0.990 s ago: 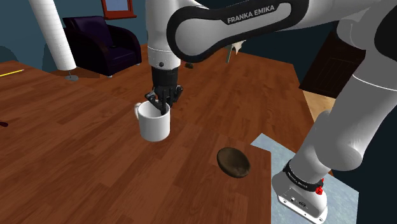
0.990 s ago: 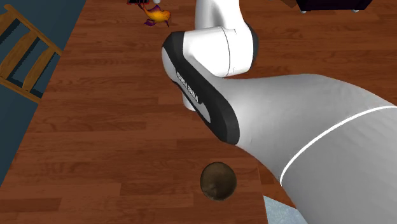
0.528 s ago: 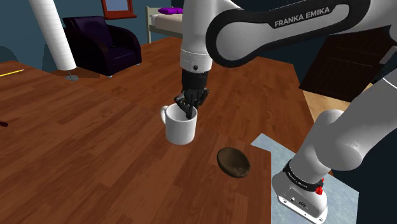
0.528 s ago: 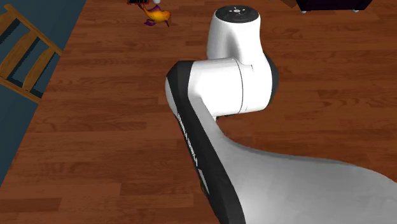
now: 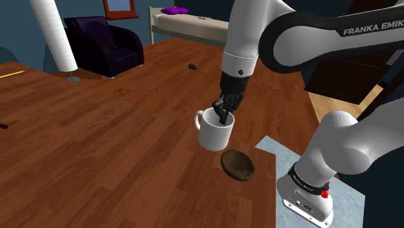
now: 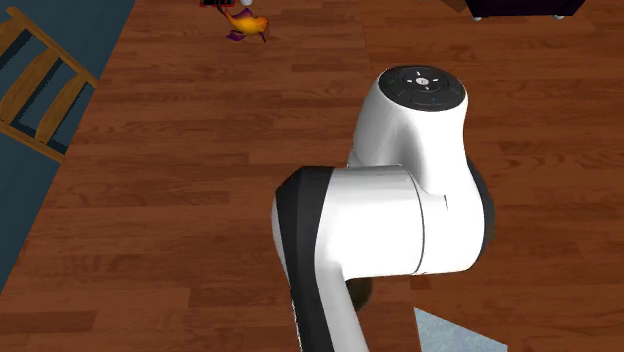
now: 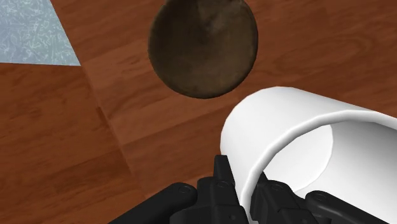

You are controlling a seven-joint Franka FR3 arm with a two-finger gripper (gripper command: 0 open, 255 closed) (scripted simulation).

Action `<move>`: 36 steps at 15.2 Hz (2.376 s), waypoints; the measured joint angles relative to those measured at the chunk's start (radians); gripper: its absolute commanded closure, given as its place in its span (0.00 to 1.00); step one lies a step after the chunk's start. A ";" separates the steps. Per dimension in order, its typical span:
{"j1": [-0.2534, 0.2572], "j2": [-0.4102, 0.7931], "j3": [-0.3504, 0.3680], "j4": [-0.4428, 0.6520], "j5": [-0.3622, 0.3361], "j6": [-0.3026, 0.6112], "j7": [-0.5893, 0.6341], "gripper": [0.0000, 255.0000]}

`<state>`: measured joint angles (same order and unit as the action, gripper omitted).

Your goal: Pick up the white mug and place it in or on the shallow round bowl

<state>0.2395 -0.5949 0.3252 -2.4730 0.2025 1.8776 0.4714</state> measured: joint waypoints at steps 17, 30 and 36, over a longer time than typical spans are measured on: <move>0.059 -0.338 -0.060 -0.311 0.031 -0.037 -0.056 1.00; 0.071 -0.307 -0.033 -0.411 0.060 0.094 -0.061 1.00; 0.071 -0.307 -0.033 -0.411 0.060 0.094 -0.061 0.00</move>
<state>0.3106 -0.9017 0.2921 -2.8838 0.2628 1.9714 0.4108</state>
